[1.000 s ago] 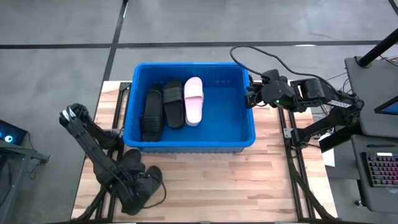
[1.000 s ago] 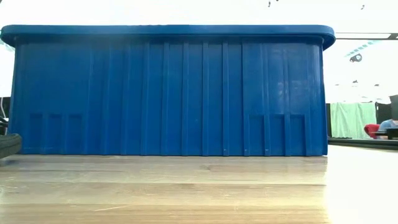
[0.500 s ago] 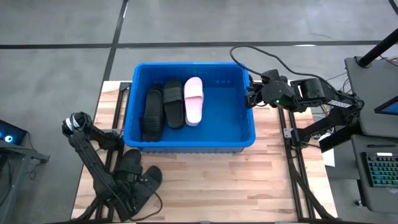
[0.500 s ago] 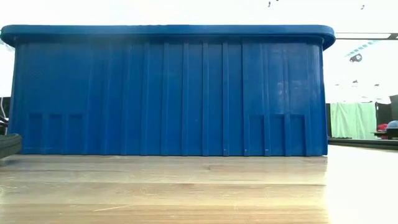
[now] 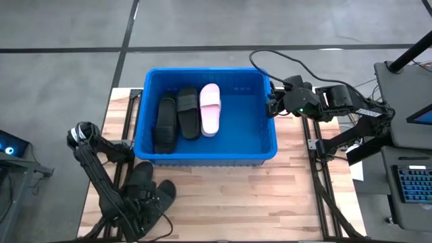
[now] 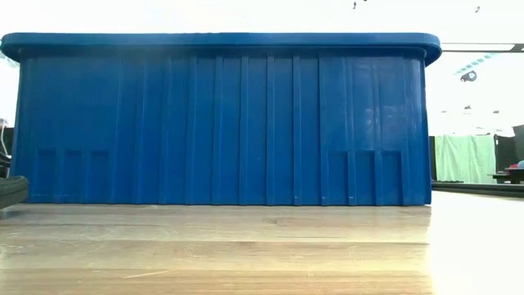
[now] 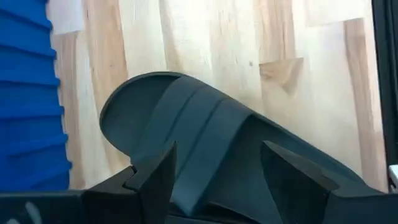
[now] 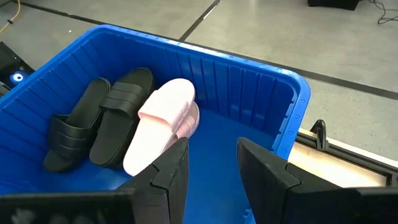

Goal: Pick and place slides into bin
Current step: Put the right black slide into the blue container

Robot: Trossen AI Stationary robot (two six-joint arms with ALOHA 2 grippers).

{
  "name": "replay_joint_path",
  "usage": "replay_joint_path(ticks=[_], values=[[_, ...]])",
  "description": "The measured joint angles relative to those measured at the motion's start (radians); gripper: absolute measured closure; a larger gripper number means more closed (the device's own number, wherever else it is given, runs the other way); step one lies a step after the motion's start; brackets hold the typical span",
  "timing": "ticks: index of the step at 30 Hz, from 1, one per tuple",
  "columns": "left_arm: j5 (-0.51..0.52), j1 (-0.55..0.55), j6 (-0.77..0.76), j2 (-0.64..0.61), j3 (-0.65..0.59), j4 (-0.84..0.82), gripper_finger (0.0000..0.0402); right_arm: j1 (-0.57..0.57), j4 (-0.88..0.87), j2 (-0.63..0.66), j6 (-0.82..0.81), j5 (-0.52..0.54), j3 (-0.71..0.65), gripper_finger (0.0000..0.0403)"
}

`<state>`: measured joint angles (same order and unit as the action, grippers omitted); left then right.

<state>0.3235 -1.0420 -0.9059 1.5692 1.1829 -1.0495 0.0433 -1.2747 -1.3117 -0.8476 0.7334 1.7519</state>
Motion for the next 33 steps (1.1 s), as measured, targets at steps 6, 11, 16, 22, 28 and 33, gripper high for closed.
replay_joint_path(ticks=[6, 11, 16, 22, 28, 33], values=[[0.004, -0.003, 0.006, 0.041, -0.005, -0.044, 0.0185, 0.000, 0.000, 0.000, 0.021, 0.000, 0.000, 0.0275], [0.024, -0.014, 0.099, 0.128, 0.024, -0.071, 0.0185, 0.000, 0.000, 0.000, 0.022, 0.000, 0.000, 0.0275], [0.089, -0.012, 0.025, 0.218, 0.070, -0.227, 0.0185, 0.000, 0.000, 0.000, 0.021, 0.000, 0.000, 0.0275], [0.102, -0.012, -0.032, 0.280, 0.078, -0.235, 0.0185, 0.000, 0.000, 0.000, 0.021, 0.000, 0.000, 0.0275], [0.105, -0.009, -0.105, 0.316, 0.073, -0.252, 0.0185, 0.000, 0.000, 0.000, 0.021, 0.000, 0.000, 0.0275], [0.131, -0.007, -0.109, 0.320, 0.068, -0.252, 0.0206, 0.000, 0.000, 0.000, 0.021, 0.000, 0.000, 0.0275]])
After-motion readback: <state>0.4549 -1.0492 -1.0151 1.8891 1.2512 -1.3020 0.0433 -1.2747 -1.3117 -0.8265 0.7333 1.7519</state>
